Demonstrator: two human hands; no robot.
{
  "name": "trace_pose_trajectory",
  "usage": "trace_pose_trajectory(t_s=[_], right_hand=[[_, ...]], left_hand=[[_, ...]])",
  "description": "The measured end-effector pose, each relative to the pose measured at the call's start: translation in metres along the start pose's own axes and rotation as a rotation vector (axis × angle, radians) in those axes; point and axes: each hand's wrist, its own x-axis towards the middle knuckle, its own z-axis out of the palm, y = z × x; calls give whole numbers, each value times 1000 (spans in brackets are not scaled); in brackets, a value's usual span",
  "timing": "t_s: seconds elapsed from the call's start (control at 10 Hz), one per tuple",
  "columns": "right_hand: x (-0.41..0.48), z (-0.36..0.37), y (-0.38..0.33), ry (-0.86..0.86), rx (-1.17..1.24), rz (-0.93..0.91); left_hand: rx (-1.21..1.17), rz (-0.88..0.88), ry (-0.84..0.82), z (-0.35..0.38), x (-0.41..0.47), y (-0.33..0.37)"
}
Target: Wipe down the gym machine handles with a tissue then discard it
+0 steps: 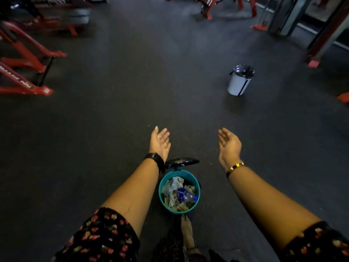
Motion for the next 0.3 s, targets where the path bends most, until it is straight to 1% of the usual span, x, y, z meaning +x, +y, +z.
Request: trace_pose_trajectory(t_s=[0.1,0.3], right_hand=[[-6,7,-59,-34,66,-79],[-36,18,-163,-108,71,-231]], left_hand=[[63,55,-105,40,-16,32],[138,160,-266,115,-59,96]])
